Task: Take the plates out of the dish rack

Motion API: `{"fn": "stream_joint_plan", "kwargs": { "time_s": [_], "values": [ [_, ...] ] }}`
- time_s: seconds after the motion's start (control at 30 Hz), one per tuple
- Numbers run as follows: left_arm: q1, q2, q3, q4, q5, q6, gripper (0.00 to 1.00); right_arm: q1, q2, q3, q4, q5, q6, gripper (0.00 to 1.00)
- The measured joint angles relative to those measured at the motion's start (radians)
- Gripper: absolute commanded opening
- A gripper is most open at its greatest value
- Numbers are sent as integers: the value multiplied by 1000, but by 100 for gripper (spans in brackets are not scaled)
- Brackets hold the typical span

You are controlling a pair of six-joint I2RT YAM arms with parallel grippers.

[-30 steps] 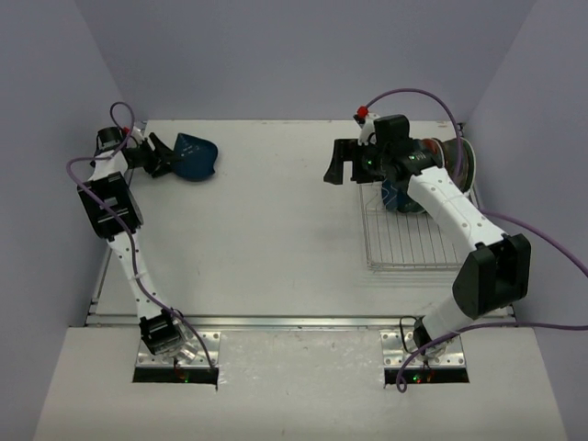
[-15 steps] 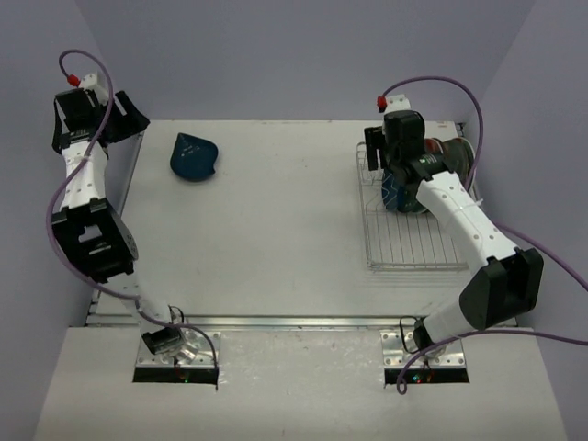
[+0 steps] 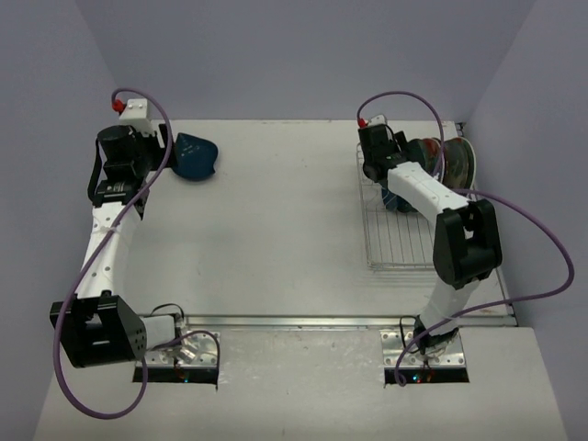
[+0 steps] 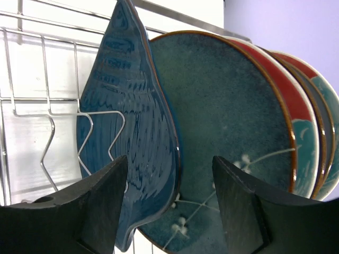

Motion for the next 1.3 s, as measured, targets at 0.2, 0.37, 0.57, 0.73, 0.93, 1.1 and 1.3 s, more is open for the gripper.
{"fn": "stream_joint_plan", "kwargs": {
  "time_s": [0.2, 0.37, 0.57, 0.73, 0.93, 1.1, 1.3],
  "values": [
    [0, 2, -31, -30, -4, 2, 72, -7, 49, 19, 4, 41, -11, 49],
    [0, 6, -31, -24, 3, -10, 71, -12, 78, 26, 14, 57, -21, 27],
    [0, 21, -31, -23, 19, -20, 72, -14, 82, 37, 23, 72, -32, 0],
    [0, 27, -31, -23, 30, -25, 79, -10, 85, 46, 19, 73, -46, 0],
    [0, 34, -31, -17, 49, -42, 100, -11, 84, 47, 27, 70, -71, 0],
    [0, 50, -31, -17, 56, -58, 100, 2, 68, 47, 40, 75, -116, 0],
    [0, 65, -30, -18, 56, -76, 100, 27, -15, 47, 46, 125, -180, 0]
  ]
}}
